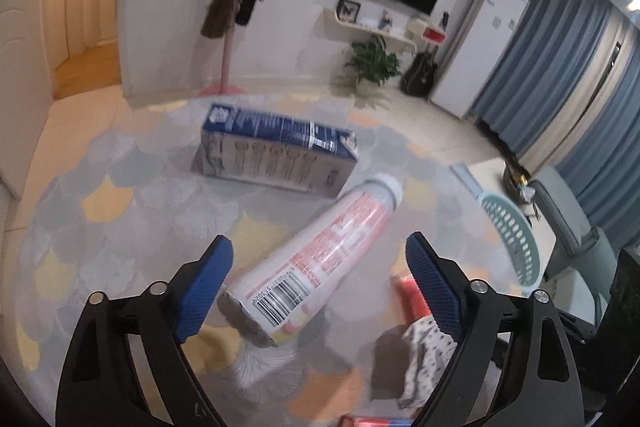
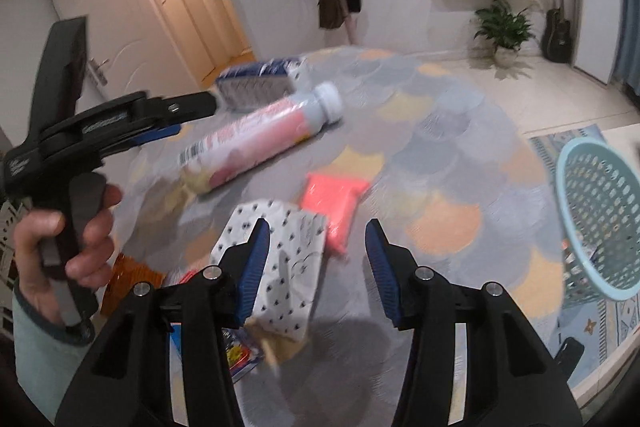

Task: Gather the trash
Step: 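Grasp the pink spray can with the left tool while the right tool grasps the polka-dot bag, then carry the spray can and polka-dot bag over the blue basket and open both tools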

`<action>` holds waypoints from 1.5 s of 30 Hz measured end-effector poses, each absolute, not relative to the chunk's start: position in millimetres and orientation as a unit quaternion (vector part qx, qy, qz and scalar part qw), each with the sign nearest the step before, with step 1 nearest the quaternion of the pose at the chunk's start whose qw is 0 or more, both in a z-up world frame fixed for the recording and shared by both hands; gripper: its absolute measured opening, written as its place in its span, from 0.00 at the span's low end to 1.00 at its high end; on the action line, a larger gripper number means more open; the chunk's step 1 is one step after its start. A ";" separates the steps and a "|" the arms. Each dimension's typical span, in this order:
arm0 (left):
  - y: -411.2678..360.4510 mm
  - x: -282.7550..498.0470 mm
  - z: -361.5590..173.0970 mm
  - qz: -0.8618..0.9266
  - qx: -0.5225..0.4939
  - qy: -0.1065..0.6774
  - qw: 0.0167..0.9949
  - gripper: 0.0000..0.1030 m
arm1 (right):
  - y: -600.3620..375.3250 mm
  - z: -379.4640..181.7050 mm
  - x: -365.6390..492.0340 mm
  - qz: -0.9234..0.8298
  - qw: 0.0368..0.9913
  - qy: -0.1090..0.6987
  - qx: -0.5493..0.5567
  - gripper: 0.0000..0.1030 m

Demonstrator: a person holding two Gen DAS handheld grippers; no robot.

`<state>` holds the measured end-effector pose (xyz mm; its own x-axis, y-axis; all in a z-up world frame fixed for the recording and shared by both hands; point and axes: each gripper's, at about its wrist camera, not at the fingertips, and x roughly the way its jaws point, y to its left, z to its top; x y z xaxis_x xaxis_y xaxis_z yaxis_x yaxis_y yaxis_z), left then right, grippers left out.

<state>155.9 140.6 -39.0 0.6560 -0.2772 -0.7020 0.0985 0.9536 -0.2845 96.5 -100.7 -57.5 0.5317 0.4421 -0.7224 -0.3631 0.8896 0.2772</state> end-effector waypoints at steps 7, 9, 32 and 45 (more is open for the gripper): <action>123.7 174.8 -66.9 -0.103 -0.063 0.442 0.889 0.84 | -82.4 -75.6 85.2 0.248 0.857 0.449 0.035 0.45; 120.1 179.1 -71.3 -0.092 -0.049 0.450 0.887 0.82 | -80.9 -79.2 85.1 0.250 0.855 0.452 0.032 0.45; 90.7 159.3 -57.0 -0.139 -0.071 0.411 0.898 0.46 | -86.1 -51.7 72.8 0.240 0.892 0.383 0.014 0.02; 33.4 150.8 -6.9 -0.187 -0.083 0.355 0.912 0.46 | -168.4 4.3 73.2 0.143 0.944 0.295 0.042 0.02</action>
